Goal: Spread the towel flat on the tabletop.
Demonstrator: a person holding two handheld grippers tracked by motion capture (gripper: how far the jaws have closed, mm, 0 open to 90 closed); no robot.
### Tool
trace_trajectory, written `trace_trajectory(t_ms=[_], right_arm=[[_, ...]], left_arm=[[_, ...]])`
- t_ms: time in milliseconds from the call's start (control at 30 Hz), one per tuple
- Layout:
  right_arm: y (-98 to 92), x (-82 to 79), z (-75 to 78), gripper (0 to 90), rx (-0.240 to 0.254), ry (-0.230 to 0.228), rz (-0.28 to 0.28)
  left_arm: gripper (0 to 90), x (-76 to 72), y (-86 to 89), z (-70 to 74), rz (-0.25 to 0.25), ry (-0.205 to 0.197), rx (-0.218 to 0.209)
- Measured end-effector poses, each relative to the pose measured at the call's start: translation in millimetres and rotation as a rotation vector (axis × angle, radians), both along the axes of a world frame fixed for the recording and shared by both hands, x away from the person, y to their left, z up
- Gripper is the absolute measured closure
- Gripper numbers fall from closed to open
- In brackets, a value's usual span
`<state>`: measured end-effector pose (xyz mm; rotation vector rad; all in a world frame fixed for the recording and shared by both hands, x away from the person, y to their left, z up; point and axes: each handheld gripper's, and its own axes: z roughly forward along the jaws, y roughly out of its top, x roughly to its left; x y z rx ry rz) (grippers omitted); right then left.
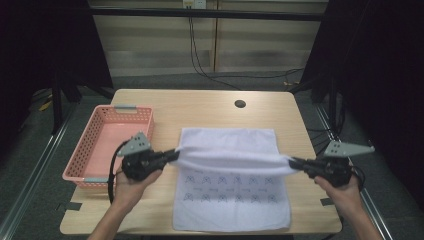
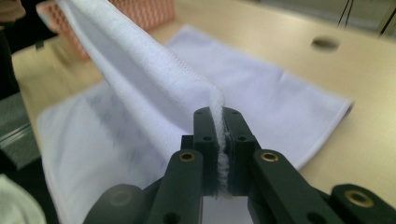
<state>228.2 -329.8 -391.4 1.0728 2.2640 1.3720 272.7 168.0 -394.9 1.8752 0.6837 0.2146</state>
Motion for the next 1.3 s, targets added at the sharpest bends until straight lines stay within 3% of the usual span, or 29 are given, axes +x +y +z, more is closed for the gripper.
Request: trace_trajectory(t_ms=[67, 167, 200, 233, 367, 400, 433, 500, 567, 667, 700, 833, 933, 1000, 1100, 1133, 1200, 1300], right_arm=[[0.3, -9.3, -21.5, 84.5, -0.014, 0.057, 0.011], [1.8, -14.2, -55.1, 81.5, -0.055, 0.155, 0.021], [2.2, -15.4, -63.8, 81.5, -0.078, 0.171, 0.021], [1.7, -16.6, -70.1, 81.2, -0.071, 0.186, 0.024], [2.9, -21.2, -82.9, 75.9, -0.086, 0.242, 0.066], [3.7, -23.8, -84.0, 75.3, -0.097, 0.251, 0.087], [3.7, -23.8, -84.0, 75.3, -0.097, 0.251, 0.087], [5.2, -31.0, -87.8, 70.1, -0.122, 0.267, 0.145], [6.1, -40.4, -90.4, 65.3, -0.143, 0.302, 0.170], [7.1, -50.0, -88.2, 63.4, -0.141, 0.300, 0.192], [7.3, -52.7, -85.1, 62.1, -0.160, 0.287, 0.198], [8.9, -58.5, -75.0, 60.6, -0.119, 0.292, 0.225], [11.8, -63.0, -73.1, 59.7, -0.095, 0.283, 0.234], [12.2, -64.5, -70.8, 59.7, -0.088, 0.251, 0.214], [7.4, -58.2, -68.3, 61.6, -0.024, 0.198, 0.143], [6.0, -53.7, -68.4, 63.8, -0.019, 0.197, 0.112], [4.9, -43.1, -70.2, 64.6, -0.015, 0.197, 0.080], [8.3, -24.9, -75.2, 64.3, -0.035, 0.200, 0.059]], left_arm=[[86.0, -8.4, -1.1, -19.6, -0.013, 0.038, 0.000], [86.0, -12.6, -5.6, -50.1, -0.030, 0.102, 0.054], [86.0, -13.0, -7.4, -58.3, -0.027, 0.127, 0.079], [86.0, -13.8, -8.2, -64.1, -0.036, 0.148, 0.104], [82.7, -19.6, -7.5, -74.9, -0.075, 0.203, 0.135], [82.4, -23.0, -7.4, -76.6, -0.081, 0.208, 0.162], [82.1, -23.0, -7.4, -76.6, -0.081, 0.208, 0.162], [81.9, -31.4, -6.6, -78.5, -0.116, 0.217, 0.174], [82.0, -38.5, -5.5, -77.5, -0.134, 0.212, 0.196], [81.5, -46.3, 4.0, -77.9, -0.172, 0.223, 0.203], [80.5, -46.3, 4.0, -77.9, -0.172, 0.223, 0.203], [77.4, -52.4, 8.0, -70.0, -0.242, 0.228, 0.243], [73.5, -57.7, 11.1, -64.9, -0.294, 0.240, 0.216], [70.4, -58.6, 11.4, -62.4, -0.276, 0.231, 0.218], [64.9, -52.0, 10.5, -61.1, -0.241, 0.228, 0.195], [63.9, -41.3, 6.1, -60.5, -0.211, 0.214, 0.193], [59.5, -27.9, -0.7, -61.8, -0.183, 0.224, 0.190], [55.1, -6.9, -13.9, -67.5, -0.134, 0.228, 0.225]])
